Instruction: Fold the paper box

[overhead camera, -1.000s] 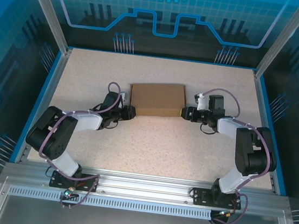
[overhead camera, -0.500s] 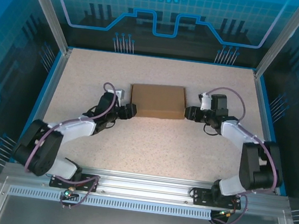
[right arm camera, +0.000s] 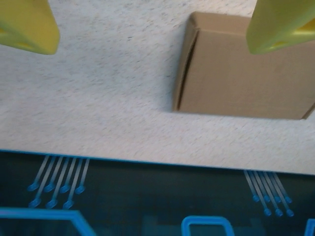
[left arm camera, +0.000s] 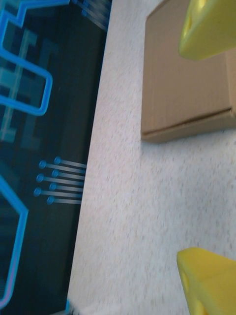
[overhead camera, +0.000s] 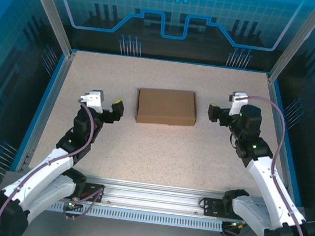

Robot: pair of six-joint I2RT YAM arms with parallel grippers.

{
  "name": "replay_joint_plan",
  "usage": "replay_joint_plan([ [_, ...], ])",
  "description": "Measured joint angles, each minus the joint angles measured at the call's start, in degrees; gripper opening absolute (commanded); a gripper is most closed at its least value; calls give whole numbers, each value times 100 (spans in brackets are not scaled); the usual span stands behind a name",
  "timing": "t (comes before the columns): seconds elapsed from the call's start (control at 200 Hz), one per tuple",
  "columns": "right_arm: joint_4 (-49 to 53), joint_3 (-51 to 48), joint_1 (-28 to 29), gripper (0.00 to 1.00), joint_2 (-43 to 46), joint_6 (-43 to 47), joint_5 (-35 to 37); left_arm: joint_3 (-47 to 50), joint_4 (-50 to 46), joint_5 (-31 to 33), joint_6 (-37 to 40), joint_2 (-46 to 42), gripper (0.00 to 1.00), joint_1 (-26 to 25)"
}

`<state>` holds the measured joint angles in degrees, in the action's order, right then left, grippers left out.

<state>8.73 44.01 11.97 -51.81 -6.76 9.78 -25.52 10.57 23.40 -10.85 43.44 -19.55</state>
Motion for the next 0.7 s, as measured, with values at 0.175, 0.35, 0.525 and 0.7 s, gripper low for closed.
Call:
replay_joint_plan([
  [0.175, -59, -485, -2, 100, 337, 17, 533, 542, 140, 437, 385, -343, 99, 208],
  [0.35, -629, -1364, -13, 100, 125, 70, 822, 946, 691, 476, 761, 96, 99, 597],
  [0.525, -1469, -2035, -140, 100, -579, 308, 975, 962, 1320, 160, 914, 1305, 99, 1161],
  [0.7, -2487, -2240, -442, 100, -1266, 452, 938, 951, 2369, -393, 981, 2671, 99, 1432],
])
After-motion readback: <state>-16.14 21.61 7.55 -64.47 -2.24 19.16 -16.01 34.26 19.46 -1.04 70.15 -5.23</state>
